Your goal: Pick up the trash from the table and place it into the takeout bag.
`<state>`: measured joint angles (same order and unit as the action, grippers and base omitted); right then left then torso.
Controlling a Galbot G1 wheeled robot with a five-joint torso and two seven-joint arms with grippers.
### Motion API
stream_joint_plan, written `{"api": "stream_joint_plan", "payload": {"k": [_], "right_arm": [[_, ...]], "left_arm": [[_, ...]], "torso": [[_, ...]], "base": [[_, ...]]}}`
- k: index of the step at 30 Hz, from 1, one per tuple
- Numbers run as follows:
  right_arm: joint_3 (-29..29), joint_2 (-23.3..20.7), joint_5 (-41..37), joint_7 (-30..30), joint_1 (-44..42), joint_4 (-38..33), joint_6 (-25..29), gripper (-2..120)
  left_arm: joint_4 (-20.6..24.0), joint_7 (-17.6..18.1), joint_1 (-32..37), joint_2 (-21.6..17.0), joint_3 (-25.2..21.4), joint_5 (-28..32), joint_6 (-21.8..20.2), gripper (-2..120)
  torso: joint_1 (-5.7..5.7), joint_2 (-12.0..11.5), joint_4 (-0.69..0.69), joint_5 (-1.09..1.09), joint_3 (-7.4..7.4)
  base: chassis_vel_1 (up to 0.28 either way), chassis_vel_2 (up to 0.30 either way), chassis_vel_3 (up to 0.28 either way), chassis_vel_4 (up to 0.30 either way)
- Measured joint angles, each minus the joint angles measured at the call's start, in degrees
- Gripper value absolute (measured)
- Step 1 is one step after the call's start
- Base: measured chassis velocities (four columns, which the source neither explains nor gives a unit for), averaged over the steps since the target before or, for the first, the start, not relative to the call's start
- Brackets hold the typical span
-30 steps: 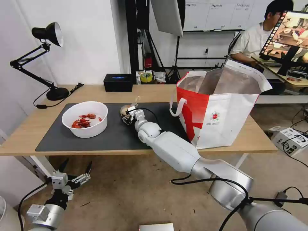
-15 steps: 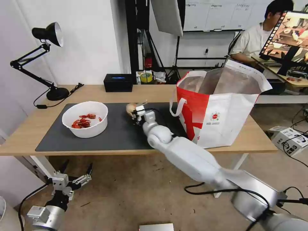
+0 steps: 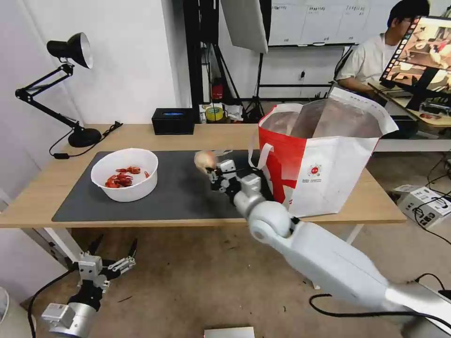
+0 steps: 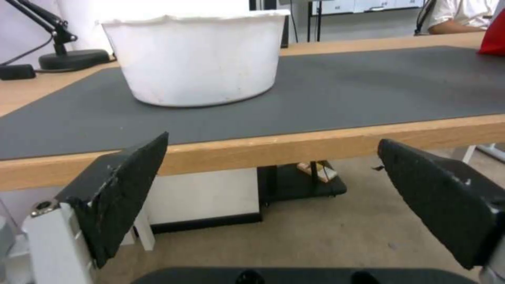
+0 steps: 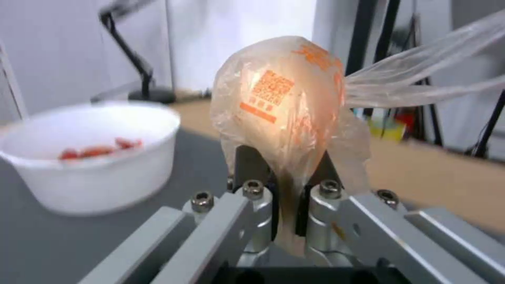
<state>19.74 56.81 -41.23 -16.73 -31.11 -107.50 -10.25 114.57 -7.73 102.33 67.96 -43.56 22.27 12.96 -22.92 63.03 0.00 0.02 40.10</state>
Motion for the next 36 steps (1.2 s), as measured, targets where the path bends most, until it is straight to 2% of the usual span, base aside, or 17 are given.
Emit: {"api": "stream_joint_plan", "payload": {"k": [8,13,15,22,26,28,31,32,35,36], "right_arm": [[-11.8,-8.6,-1.8,1.7,-3.3,-8.7,2.7,4],[-16.7,-10.6,-1.9,1.4,-3.8,-10.5,2.5,4],[-21.1,-12.6,-4.0,-0.4,-4.4,-11.8,0.5,4],[-25.9,-14.9,-8.5,-3.6,-5.6,-10.8,-2.1,3],[-26.5,-14.8,-10.4,-5.6,-5.5,-9.7,-3.1,3],[-26.5,-14.7,-11.2,-6.0,-5.2,-9.5,-4.4,7],[-26.5,-14.8,-12.7,-6.1,-4.7,-9.6,-6.1,19],[-26.5,-14.8,-12.7,-6.1,-4.7,-9.6,-6.1,19],[-26.2,-14.9,-13.0,-6.1,-4.1,-9.7,-7.2,34],[-26.2,-14.9,-13.0,-6.1,-4.1,-9.7,-7.2,34]], "left_arm": [[0.2,0.0,0.0,-0.6,0.3,0.0,0.0,100],[0.2,0.0,-0.2,-0.4,0.4,0.0,0.0,100],[0.3,0.0,-0.1,-0.4,0.6,-0.2,0.0,100],[0.3,0.0,-0.7,-1.3,0.9,-0.1,-0.3,100],[0.0,0.1,-0.8,-1.6,1.2,-0.1,-0.4,100],[-0.2,0.1,-1.0,-1.8,1.3,0.0,-0.4,100],[-0.5,0.1,-1.2,-2.0,1.4,0.0,-0.4,100],[-0.5,0.1,-1.2,-2.0,1.4,0.0,-0.4,100],[-0.6,0.1,-1.4,-2.3,1.4,0.2,-0.5,100],[-0.6,0.1,-1.4,-2.3,1.4,0.2,-0.5,100]], "torso": [[0.00,0.0,0.00,-0.01,0.00],[0.00,0.0,0.00,-0.01,0.00],[0.00,0.0,0.00,-0.01,0.00],[0.00,0.0,-0.01,-0.01,0.00],[0.00,0.0,0.00,-0.02,0.00],[0.00,0.0,0.00,-0.02,0.00],[0.00,0.0,0.00,-0.02,0.01],[0.00,0.0,0.00,-0.02,0.01],[0.00,0.0,0.01,-0.03,0.00],[0.00,0.0,0.01,-0.03,0.00]], "base": [[0.000,0.000,0.000,0.000],[0.000,0.000,0.000,0.000],[0.000,0.000,0.000,0.000],[0.000,0.000,0.000,0.000],[0.000,0.000,0.000,0.000],[0.000,0.000,0.000,0.000],[0.000,0.000,0.000,0.000],[0.000,0.000,0.000,0.000],[0.000,0.000,0.000,0.000],[0.000,0.000,0.000,0.000]]}}
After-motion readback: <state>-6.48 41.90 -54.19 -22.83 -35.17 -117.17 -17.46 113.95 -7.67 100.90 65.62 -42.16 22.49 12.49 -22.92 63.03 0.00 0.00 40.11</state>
